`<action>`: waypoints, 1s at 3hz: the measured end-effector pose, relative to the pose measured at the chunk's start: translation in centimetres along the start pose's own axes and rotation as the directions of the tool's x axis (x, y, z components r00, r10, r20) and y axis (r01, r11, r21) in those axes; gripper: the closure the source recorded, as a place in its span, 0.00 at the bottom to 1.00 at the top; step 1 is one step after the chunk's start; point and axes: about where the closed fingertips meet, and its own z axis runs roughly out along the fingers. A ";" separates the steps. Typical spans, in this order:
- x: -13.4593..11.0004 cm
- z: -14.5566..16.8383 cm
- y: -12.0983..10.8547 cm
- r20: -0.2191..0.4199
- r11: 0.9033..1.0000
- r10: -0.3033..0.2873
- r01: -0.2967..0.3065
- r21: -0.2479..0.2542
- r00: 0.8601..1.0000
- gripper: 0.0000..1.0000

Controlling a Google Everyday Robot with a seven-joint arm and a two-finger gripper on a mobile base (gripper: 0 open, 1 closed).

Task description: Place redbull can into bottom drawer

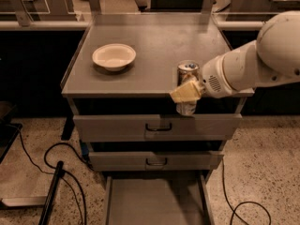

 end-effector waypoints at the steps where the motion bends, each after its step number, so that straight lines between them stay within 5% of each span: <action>1: 3.8 -0.3 2.8 -0.022 0.994 0.113 -0.113 0.011 0.993 1.00; 2: 10.6 1.3 5.9 -0.098 0.971 0.237 -0.238 0.004 0.967 1.00; 3: 10.6 1.3 5.9 -0.098 0.971 0.238 -0.238 0.004 0.966 1.00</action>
Offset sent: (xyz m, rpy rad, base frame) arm -0.1265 -0.0104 -0.1329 0.0913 0.3035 -0.2504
